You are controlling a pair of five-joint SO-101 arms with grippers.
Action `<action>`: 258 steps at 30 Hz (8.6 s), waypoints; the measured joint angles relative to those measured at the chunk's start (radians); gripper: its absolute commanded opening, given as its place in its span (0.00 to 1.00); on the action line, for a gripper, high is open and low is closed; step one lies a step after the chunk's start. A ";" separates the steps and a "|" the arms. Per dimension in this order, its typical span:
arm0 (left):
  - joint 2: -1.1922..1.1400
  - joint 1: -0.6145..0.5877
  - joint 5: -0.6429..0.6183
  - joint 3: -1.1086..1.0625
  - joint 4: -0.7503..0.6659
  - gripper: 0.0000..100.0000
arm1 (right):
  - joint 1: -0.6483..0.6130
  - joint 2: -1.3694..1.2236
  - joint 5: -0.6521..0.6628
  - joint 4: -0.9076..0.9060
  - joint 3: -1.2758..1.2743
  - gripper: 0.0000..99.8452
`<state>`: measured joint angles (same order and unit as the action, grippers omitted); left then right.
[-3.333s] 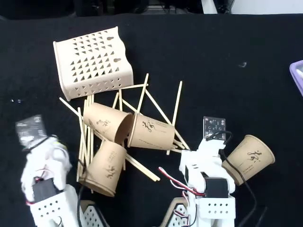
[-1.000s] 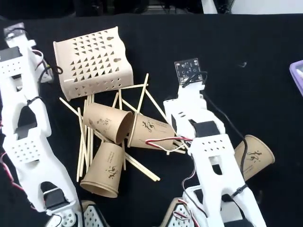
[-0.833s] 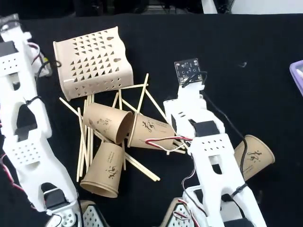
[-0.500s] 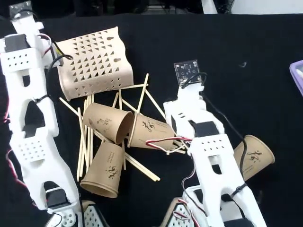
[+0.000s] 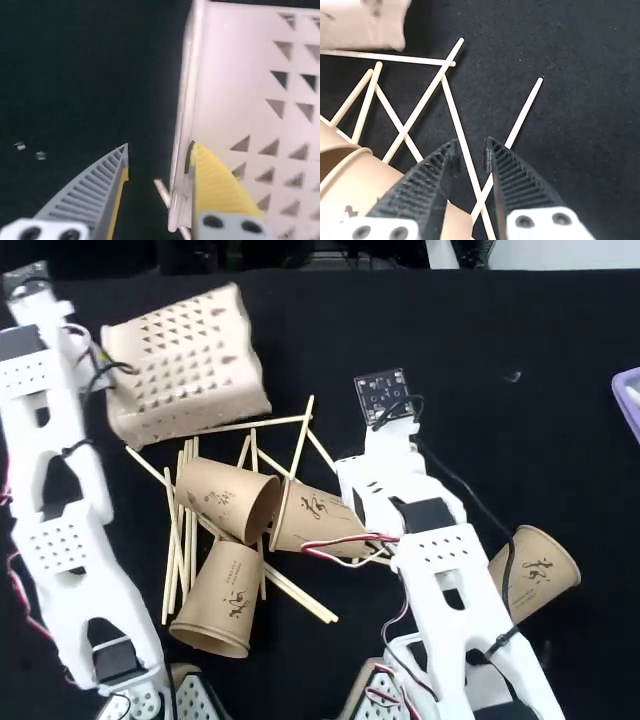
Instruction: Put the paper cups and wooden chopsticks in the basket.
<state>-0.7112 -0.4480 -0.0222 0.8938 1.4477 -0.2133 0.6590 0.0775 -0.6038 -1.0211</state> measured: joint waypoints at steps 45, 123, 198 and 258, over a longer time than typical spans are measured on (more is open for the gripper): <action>0.284 0.064 -0.307 0.213 0.310 0.27 | 0.000 0.000 0.000 0.063 -0.037 0.10; -0.052 0.414 0.311 0.684 0.181 0.03 | 0.080 0.000 -0.078 0.063 -0.037 0.10; -0.203 0.387 0.316 0.755 0.021 0.03 | 0.040 -0.112 -0.078 0.109 -0.034 0.10; 0.097 0.793 0.419 0.729 0.311 0.03 | 0.242 -0.525 0.028 -0.178 0.954 0.23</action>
<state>-0.6145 0.3452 0.3966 1.6226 1.7591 0.0292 0.1343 0.1051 -0.7818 -0.0667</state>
